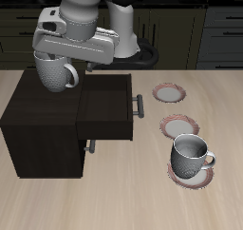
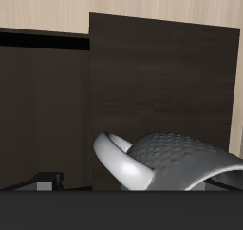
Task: Place the porcelain mug that is in the drawer onto the top of the cabinet and close the drawer
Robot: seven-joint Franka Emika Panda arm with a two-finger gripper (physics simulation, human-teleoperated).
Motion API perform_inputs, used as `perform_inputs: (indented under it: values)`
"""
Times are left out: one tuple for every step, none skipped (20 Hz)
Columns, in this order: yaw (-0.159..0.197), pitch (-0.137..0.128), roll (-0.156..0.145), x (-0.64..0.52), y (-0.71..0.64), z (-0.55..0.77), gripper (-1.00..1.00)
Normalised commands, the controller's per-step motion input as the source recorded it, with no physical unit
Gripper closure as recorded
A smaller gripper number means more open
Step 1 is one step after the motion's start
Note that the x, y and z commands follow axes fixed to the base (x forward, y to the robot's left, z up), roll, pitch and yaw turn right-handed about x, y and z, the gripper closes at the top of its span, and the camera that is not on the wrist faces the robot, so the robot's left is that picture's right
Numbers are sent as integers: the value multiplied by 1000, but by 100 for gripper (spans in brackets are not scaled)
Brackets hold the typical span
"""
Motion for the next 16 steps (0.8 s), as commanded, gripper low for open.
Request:
perform_inputs:
  values:
    - [-3,-27,2,23,25,202,-100]
    - [-8,-64,5,-217,41,331,-100]
    - [-31,3,16,-14,5,185,-100]
    - [51,-46,-16,7,21,232,-100]
    - [-44,-11,18,-136,-23,241,-100]
    - [6,-48,1,-165,50,278,-100]
    - [-4,-33,46,-88,18,274,-100]
    - [-34,-33,-29,-209,48,252,-100]
    - [-26,-17,53,-130,156,283,-100]
    - [2,-53,11,-233,133,229,-100]
    - [50,-76,22,-244,236,255,-100]
    - [-69,21,-26,41,63,127,-100]
    - [-124,-54,-75,-279,221,278,-100]
    - [17,-29,-2,-251,388,118,-100]
    - [33,-52,30,-152,392,189,-100]
    - [-100,-10,8,-151,349,190,-100]
